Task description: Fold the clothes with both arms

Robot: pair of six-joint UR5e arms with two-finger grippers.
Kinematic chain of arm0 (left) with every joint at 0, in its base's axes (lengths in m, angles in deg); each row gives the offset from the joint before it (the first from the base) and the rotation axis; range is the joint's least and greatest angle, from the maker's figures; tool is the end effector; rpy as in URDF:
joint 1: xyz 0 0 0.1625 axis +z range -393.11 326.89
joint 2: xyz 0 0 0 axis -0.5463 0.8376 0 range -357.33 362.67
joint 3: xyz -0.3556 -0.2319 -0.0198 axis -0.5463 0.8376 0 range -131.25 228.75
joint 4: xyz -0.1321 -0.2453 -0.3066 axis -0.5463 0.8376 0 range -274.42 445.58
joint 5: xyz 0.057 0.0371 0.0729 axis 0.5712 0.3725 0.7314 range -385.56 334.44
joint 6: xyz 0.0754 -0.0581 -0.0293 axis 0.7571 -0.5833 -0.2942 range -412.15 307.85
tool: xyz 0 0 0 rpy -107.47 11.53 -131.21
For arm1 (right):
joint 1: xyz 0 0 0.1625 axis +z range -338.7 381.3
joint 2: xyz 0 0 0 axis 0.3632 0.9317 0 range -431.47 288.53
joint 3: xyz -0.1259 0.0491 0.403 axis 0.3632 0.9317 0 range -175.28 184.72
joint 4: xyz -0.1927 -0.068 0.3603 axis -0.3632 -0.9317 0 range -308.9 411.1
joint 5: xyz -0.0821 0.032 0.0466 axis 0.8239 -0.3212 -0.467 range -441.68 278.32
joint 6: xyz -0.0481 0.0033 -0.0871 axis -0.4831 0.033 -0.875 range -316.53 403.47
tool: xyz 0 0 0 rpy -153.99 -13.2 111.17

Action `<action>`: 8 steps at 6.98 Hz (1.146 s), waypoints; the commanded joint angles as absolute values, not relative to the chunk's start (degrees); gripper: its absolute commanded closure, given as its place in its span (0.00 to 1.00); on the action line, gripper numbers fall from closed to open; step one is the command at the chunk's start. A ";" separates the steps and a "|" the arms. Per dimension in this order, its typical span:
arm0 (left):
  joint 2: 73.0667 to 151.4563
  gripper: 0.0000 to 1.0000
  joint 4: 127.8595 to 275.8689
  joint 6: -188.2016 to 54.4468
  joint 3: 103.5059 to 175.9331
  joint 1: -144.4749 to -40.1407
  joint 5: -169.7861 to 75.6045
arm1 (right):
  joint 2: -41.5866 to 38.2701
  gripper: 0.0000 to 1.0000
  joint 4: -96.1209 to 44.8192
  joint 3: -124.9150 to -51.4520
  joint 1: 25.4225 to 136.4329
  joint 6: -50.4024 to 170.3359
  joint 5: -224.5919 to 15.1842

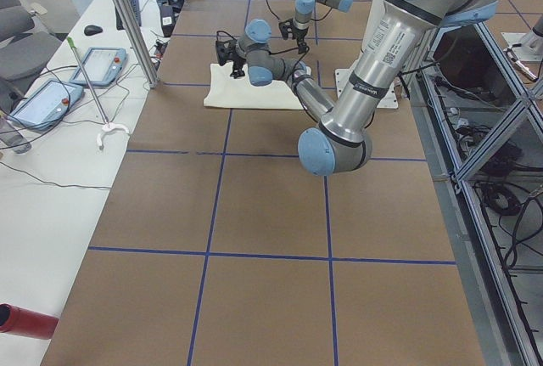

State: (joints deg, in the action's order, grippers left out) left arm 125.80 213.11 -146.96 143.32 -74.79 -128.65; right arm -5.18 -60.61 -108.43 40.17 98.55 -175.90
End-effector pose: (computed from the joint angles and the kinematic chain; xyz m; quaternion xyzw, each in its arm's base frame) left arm 0.4206 -0.5228 0.2068 0.1060 0.6038 -0.2467 0.7506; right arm -0.5001 -0.3041 0.3130 0.0664 -0.2104 -0.1440 0.9647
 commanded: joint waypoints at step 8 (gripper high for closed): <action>125.80 0.29 210.92 -147.07 144.73 -74.77 -128.65 | -5.46 0.13 -30.73 -102.59 33.16 166.25 -166.14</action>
State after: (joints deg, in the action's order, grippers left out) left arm 125.77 211.04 -147.07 144.73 -74.76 -128.65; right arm -5.86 -30.61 -102.38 33.19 165.70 -166.25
